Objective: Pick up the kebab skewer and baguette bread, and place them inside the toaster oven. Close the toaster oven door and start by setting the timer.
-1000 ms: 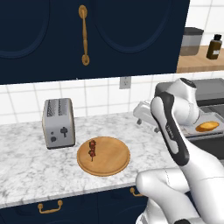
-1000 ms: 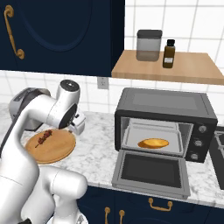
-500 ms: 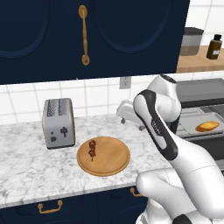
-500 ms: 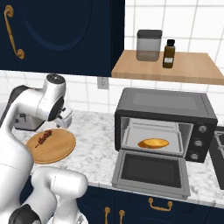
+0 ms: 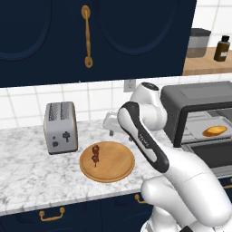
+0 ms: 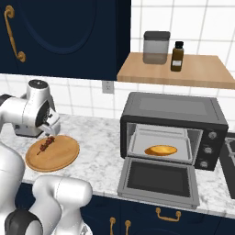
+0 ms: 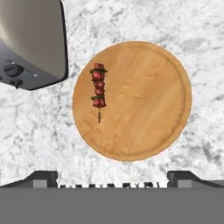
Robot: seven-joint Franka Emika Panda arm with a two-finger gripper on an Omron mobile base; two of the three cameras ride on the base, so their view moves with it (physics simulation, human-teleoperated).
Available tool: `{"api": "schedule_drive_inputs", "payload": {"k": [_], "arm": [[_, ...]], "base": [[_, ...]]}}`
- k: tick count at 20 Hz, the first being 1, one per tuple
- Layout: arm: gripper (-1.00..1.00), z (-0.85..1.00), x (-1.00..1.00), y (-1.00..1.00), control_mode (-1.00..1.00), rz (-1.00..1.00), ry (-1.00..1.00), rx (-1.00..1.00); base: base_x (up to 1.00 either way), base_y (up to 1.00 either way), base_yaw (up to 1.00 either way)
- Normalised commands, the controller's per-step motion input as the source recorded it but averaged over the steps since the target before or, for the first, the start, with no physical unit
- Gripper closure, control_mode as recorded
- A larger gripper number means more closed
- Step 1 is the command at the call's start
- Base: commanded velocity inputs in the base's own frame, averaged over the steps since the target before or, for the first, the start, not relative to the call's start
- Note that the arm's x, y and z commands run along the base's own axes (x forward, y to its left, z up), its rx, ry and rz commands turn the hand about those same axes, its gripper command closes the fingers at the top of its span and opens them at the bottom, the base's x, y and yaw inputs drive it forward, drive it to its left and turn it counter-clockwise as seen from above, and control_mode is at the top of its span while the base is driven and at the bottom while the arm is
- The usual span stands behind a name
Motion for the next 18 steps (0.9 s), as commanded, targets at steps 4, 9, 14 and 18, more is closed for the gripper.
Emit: {"api": "schedule_drive_inputs", "payload": {"k": [4, 9, 14, 18], "arm": [[-1.0, -0.19, 0.67, 0.23, -1.0, -0.04, 0.02, -0.06], [-1.0, -0.77, 0.35, 0.33, -1.0, 0.0, 0.0, -0.16], [-1.0, -0.53, 0.22, 0.03, -1.0, -0.01, 0.01, -0.04], [-1.0, -0.43, 0.27, -0.11, -1.0, 0.0, 0.02, 0.01]], "base": [[0.0, 0.0, 0.0], [0.0, 0.0, 0.0], [0.0, 0.0, 0.0], [0.0, 0.0, 0.0]]}}
